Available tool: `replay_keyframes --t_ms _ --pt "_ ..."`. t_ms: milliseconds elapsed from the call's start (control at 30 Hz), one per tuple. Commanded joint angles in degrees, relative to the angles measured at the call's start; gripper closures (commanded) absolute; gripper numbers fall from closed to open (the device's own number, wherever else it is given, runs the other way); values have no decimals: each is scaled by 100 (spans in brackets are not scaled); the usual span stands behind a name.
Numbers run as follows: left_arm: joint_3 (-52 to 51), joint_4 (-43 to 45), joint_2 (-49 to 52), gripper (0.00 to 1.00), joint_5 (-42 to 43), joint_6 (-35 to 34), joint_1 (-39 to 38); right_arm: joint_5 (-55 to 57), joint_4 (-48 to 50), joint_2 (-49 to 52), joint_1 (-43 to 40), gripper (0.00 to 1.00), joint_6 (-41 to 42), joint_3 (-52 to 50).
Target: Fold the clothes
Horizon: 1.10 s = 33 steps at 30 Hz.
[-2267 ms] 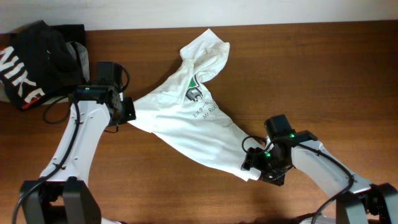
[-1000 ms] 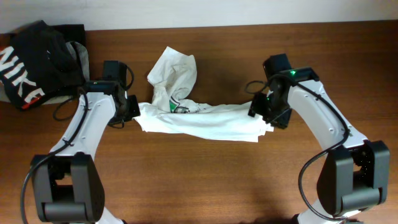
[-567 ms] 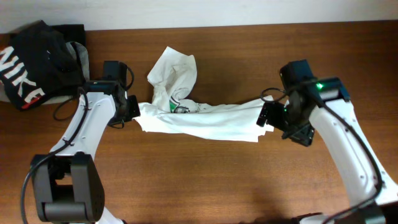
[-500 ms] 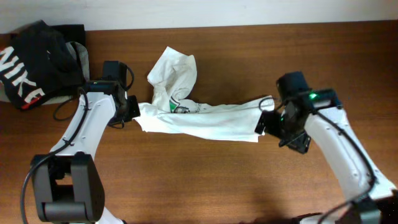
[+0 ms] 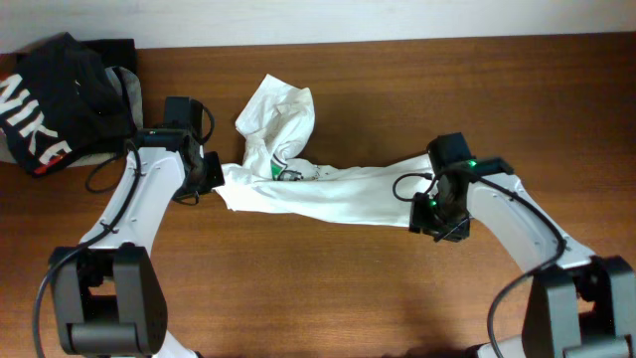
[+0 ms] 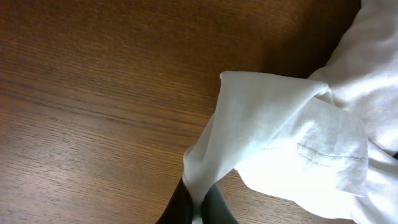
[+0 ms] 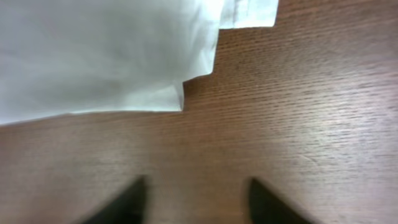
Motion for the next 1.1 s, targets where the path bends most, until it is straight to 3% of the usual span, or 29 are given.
replay_keyframes --t_ms 0,133,433,600,633,667,700,867,1067 --pt "39 11 -11 100 42 -76 -7 -151 247 334 22 57 -286 7" --pt "39 17 -11 100 42 -76 -7 -223 785 597 208 45 -597 7" --pt "39 81 -11 100 42 -76 -7 -223 1342 970 284 45 -599 9" --pt "39 109 -11 100 42 -76 -2 -181 1349 1117 282 66 -533 9" --pt "39 125 -11 100 42 -76 -2 -181 1346 1117 275 73 -533 9" --pt "39 125 -11 100 42 -76 -2 -177 1325 1115 271 87 -496 13" --pt "39 122 -11 100 42 -76 -2 -175 1307 1110 264 95 -380 26" --pt "48 96 -205 100 111 -76 -9 -179 588 1025 262 96 -42 599" --pt "46 -210 -1488 100 153 -76 -7 -188 -37 85 262 96 435 892"
